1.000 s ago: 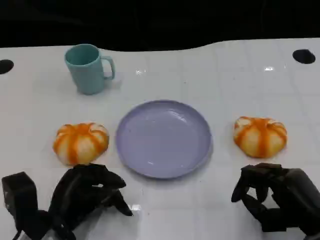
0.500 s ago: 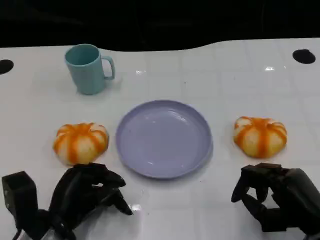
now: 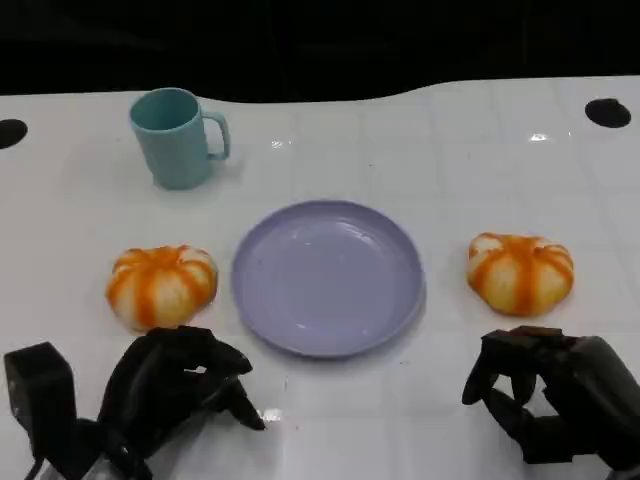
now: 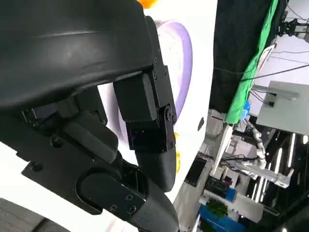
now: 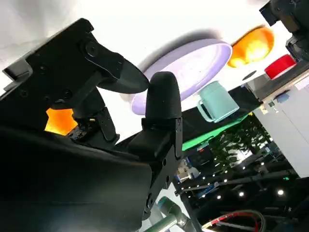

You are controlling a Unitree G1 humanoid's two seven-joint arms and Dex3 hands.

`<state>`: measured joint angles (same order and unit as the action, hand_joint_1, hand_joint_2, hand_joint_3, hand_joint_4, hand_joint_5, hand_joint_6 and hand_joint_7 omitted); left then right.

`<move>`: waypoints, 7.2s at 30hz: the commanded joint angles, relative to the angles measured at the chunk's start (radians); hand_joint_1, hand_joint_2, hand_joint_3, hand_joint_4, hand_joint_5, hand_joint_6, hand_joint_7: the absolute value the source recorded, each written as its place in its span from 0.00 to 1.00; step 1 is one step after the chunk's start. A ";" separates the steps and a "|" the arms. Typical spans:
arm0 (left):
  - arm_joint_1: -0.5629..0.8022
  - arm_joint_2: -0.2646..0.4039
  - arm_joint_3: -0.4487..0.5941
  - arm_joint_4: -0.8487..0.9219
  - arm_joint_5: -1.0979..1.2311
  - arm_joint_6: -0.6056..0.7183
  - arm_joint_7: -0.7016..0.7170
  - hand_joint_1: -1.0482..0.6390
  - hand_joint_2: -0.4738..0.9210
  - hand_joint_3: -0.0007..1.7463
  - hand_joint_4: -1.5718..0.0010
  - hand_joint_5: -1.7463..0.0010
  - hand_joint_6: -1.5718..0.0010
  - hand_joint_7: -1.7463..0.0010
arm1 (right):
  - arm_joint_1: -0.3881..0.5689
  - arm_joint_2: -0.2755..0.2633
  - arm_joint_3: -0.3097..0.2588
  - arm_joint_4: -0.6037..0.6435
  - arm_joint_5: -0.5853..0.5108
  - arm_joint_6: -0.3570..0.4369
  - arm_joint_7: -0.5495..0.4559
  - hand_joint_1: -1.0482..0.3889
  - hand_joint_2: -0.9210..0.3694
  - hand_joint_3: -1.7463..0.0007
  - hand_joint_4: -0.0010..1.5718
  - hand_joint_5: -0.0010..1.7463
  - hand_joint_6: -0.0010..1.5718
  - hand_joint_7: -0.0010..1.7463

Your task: Grasp the bread from the table and place it into the plate.

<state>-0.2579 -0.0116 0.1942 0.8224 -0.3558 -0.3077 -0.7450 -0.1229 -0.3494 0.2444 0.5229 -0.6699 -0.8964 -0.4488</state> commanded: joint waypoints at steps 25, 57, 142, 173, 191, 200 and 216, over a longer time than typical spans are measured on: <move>-0.006 0.016 0.005 0.016 0.004 -0.012 -0.006 0.00 0.85 0.00 0.00 0.67 0.00 0.88 | 0.042 -0.101 -0.145 -0.356 -0.028 0.330 0.129 0.44 0.00 0.99 0.28 0.17 0.38 0.00; -0.006 0.010 0.001 0.024 0.012 -0.028 0.000 0.00 0.86 0.00 0.00 0.67 0.00 0.88 | -0.278 -0.070 0.109 -0.056 -0.240 0.702 0.239 0.39 0.07 1.00 0.09 0.07 0.14 0.00; 0.040 0.005 -0.010 -0.048 0.012 -0.005 0.010 0.00 0.86 0.00 0.00 0.66 0.00 0.88 | -0.683 0.267 0.261 0.478 -0.032 0.275 -0.120 0.64 0.49 0.23 0.63 1.00 0.52 0.93; 0.036 0.001 -0.013 -0.047 0.007 0.001 0.018 0.00 0.85 0.00 0.00 0.66 0.00 0.88 | -0.693 0.312 0.248 0.499 0.038 0.415 0.252 0.18 0.00 0.87 0.00 0.11 0.09 0.00; 0.034 0.001 -0.012 -0.045 0.005 0.002 0.019 0.00 0.86 0.00 0.00 0.66 0.00 0.89 | -0.498 0.213 0.195 0.220 0.071 0.359 0.248 0.39 0.01 0.99 0.11 0.20 0.20 0.04; 0.031 0.000 -0.015 -0.042 0.010 -0.005 0.020 0.00 0.86 0.00 0.00 0.66 0.00 0.88 | -0.420 0.145 0.177 0.169 -0.002 0.228 0.018 0.60 0.04 0.98 0.28 0.57 0.43 0.26; 0.030 -0.002 -0.017 -0.044 0.012 0.002 0.024 0.00 0.85 0.00 0.00 0.66 0.00 0.88 | -0.234 0.006 0.084 0.029 0.006 0.045 -0.077 0.68 0.35 0.38 0.49 0.97 0.47 0.72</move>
<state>-0.2263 -0.0242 0.1750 0.7787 -0.3499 -0.3050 -0.7339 -0.3955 -0.3100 0.3565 0.5901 -0.6772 -0.8327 -0.5307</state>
